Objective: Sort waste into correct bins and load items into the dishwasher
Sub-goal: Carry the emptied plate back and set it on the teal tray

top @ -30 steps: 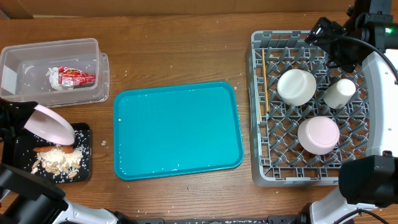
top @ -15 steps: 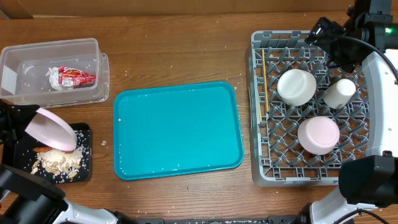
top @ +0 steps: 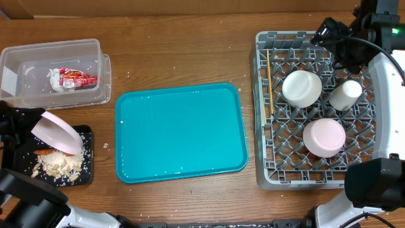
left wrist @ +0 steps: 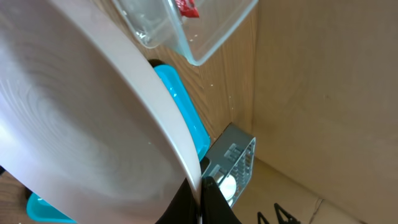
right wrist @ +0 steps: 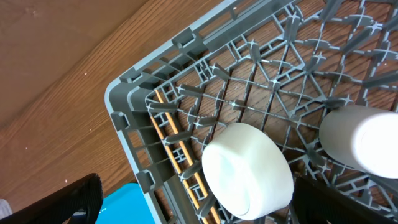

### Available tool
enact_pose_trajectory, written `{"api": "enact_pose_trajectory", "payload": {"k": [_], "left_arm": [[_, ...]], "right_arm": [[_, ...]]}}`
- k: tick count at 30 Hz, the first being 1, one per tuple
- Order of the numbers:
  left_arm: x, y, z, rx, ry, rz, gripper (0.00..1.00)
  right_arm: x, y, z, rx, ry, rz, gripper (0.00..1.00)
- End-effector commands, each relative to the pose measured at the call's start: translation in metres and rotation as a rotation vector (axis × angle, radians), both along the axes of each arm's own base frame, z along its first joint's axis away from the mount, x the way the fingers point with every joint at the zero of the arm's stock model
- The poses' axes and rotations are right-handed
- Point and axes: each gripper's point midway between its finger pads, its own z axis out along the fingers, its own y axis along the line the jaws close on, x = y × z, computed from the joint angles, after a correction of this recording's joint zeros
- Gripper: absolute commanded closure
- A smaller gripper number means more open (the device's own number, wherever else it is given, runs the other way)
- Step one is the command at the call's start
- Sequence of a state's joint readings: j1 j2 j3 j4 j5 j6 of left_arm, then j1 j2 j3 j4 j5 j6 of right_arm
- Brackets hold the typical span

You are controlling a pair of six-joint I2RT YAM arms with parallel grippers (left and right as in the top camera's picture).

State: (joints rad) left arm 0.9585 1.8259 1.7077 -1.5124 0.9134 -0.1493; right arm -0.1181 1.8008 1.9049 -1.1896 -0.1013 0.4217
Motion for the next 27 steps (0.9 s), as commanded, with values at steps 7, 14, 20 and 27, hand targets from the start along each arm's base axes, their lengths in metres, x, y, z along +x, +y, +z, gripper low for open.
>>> {"api": "enact_pose_trajectory", "payload": {"k": [7,14,20,27], "left_arm": [[0.003,-0.035,0.047,0.232,-0.066,-0.076,0.96],[-0.001,-0.048,0.050,0.505,0.103,-0.051,0.96],[0.028,-0.106,0.062,0.556,-0.008,-0.225,0.96],[0.050,-0.200,0.057,0.723,-0.066,-0.490,0.96]], "right_arm": [[0.001,0.000,0.004,0.004,-0.014,0.001,0.00],[0.001,0.000,0.004,0.004,-0.014,0.000,0.00],[0.001,0.000,0.004,0.004,-0.014,0.000,0.00],[0.001,0.000,0.004,0.004,-0.014,0.000,0.00]]}}
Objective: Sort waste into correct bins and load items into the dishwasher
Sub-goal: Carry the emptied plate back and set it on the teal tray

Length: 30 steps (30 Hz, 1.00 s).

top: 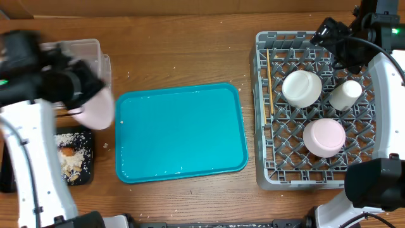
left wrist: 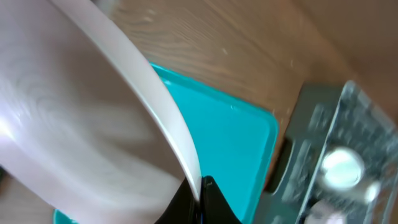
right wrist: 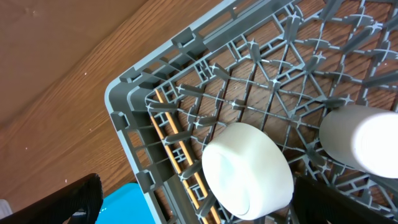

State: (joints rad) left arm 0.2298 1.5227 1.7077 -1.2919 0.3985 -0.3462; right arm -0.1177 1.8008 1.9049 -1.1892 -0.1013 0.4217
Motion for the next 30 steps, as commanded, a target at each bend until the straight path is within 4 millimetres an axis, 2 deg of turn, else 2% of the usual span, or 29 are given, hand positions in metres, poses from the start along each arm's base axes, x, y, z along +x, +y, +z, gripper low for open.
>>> {"api": "enact_pose_trajectory", "payload": {"k": [1,3,6,10,13,18,21,25,30], "left_arm": [[0.004,-0.034,0.004,0.151,-0.025,-0.065,0.96],[0.008,-0.049,0.004,0.295,-0.043,-0.072,0.96],[0.008,-0.058,0.008,0.450,-0.069,-0.035,0.96],[0.008,-0.079,0.015,0.549,-0.125,-0.069,0.96],[0.009,-0.103,0.018,0.519,-0.168,-0.122,0.96],[0.018,-0.164,0.022,0.362,-0.249,-0.256,0.96],[0.025,-0.189,0.018,0.310,-0.272,-0.293,0.96],[0.027,-0.211,-0.013,0.265,-0.178,-0.324,0.96],[0.013,-0.239,-0.075,0.231,0.027,-0.438,0.96]], "right_arm": [[0.001,0.000,0.004,0.004,-0.014,0.000,0.00],[0.001,0.000,0.004,0.004,-0.013,0.000,0.00],[0.001,0.000,0.004,0.004,-0.014,0.000,0.00],[0.001,0.000,0.004,0.004,-0.014,0.000,0.00],[0.001,0.000,0.004,0.004,-0.013,0.000,0.00],[0.001,0.000,0.004,0.004,-0.013,0.000,0.00],[0.001,0.000,0.004,0.004,-0.014,0.000,0.00],[0.001,0.000,0.004,0.004,-0.013,0.000,0.00],[0.001,0.000,0.004,0.004,-0.013,0.000,0.00]]}}
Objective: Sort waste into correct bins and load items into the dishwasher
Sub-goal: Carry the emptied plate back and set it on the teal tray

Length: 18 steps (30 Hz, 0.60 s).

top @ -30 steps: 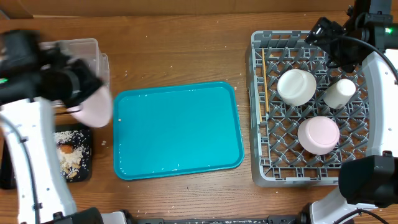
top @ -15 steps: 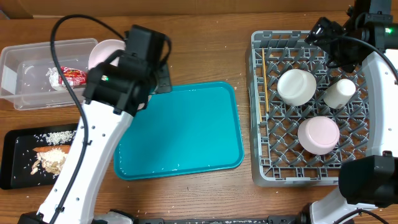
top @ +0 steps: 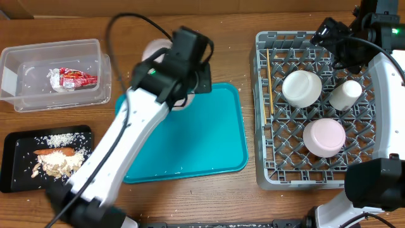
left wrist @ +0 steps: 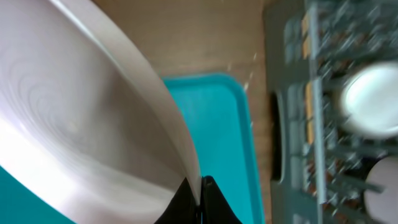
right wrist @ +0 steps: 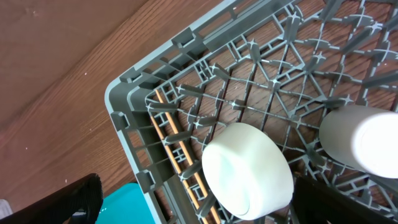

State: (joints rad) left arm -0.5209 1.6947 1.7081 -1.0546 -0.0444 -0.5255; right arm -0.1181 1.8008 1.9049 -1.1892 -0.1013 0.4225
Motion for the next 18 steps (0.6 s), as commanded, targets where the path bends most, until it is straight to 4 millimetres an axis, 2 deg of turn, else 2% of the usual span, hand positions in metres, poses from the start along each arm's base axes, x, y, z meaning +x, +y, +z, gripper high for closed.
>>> {"api": "enact_pose_trajectory", "payload": {"k": [1,5,9,12,16,17,18], "left_arm": [[-0.012,-0.028,-0.039,-0.034,0.159,-0.057,0.96],[-0.027,-0.041,-0.080,-0.001,0.299,-0.094,0.96],[-0.044,-0.047,-0.105,0.052,0.397,-0.118,0.96],[-0.055,-0.047,-0.115,0.086,0.447,-0.130,0.96],[-0.067,-0.046,-0.117,0.111,0.480,-0.141,0.94],[-0.068,-0.046,-0.117,0.115,0.485,-0.141,0.89],[-0.069,-0.045,-0.117,0.118,0.490,-0.141,0.78]], "right_arm": [[0.001,0.000,0.004,0.003,-0.014,0.001,0.00],[0.001,0.000,0.004,0.003,-0.014,0.001,0.00],[0.001,0.000,0.004,0.003,-0.014,0.001,0.00],[0.001,0.000,0.004,0.003,-0.014,0.001,0.00],[0.001,0.000,0.004,0.003,-0.014,0.001,0.00],[0.001,0.000,0.004,0.003,-0.014,0.001,0.00],[0.001,0.000,0.004,0.003,-0.014,0.001,0.00]]}}
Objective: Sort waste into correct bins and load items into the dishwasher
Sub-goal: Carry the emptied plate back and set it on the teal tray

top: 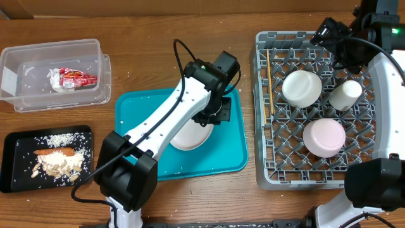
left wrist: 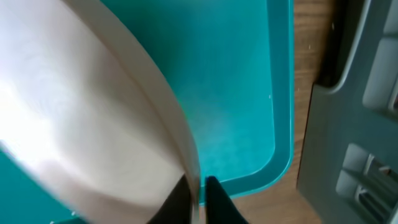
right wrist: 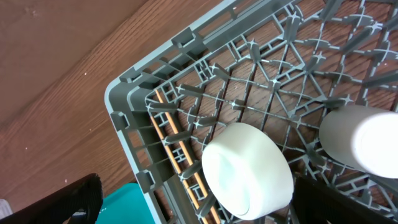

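Observation:
My left gripper (top: 212, 111) is shut on the rim of a pale pink plate (top: 188, 134), which sits low over the right half of the teal tray (top: 145, 107). In the left wrist view the plate (left wrist: 81, 112) fills the left side and its rim passes between the black fingers (left wrist: 217, 202). I cannot tell whether the plate touches the tray. The grey dish rack (top: 262, 126) holds a white bowl (top: 301, 87), a pink bowl (top: 323, 137), a white cup (top: 345, 94) and chopsticks (top: 269, 76). My right gripper (top: 334, 33) hangs open over the rack's far corner, holding nothing.
A clear bin (top: 38, 54) at the far left holds a red wrapper (top: 74, 78). A black tray (top: 19, 142) at the near left carries food scraps (top: 57, 161). The rack's corner (left wrist: 348, 162) lies just right of the teal tray.
My left gripper has moved with the plate from the teal tray's far left edge to low over the tray's right half. The right arm has not moved.
The plate was held tilted over the black tray, with food scraps lying under it. Then it was beside the clear bin at the teal tray's left edge, then at the tray's far edge, and now it is over the tray. The right gripper stayed open over the rack.

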### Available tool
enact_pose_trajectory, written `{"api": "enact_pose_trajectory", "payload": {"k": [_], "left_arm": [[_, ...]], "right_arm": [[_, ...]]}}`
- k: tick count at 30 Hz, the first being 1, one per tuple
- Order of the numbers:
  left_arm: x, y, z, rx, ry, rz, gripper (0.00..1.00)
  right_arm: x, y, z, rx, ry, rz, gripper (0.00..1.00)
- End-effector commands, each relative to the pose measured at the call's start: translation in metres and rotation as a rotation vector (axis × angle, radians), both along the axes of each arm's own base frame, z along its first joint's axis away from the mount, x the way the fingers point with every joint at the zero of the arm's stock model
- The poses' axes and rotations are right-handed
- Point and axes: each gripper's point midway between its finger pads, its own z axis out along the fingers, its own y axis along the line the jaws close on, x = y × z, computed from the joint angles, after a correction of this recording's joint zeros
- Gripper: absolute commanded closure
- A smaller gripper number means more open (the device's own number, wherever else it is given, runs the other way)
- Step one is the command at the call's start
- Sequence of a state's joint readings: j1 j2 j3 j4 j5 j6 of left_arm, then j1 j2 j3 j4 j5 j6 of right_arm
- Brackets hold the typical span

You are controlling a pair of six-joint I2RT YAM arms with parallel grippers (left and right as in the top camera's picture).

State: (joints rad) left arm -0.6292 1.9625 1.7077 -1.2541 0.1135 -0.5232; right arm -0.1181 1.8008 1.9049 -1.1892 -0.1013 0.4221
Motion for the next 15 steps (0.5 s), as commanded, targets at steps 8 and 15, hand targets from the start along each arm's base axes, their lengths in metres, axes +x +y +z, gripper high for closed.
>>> {"api": "enact_pose_trajectory", "payload": {"k": [8,15], "left_arm": [[0.001,0.004,0.001,0.032,-0.010,-0.018,0.48],[0.041,0.065,0.049,0.246,-0.190,0.163,0.45]], "right_arm": [[0.001,0.000,0.004,0.004,-0.014,0.001,0.00],[0.001,0.000,0.004,0.005,-0.014,0.001,0.00]]}}
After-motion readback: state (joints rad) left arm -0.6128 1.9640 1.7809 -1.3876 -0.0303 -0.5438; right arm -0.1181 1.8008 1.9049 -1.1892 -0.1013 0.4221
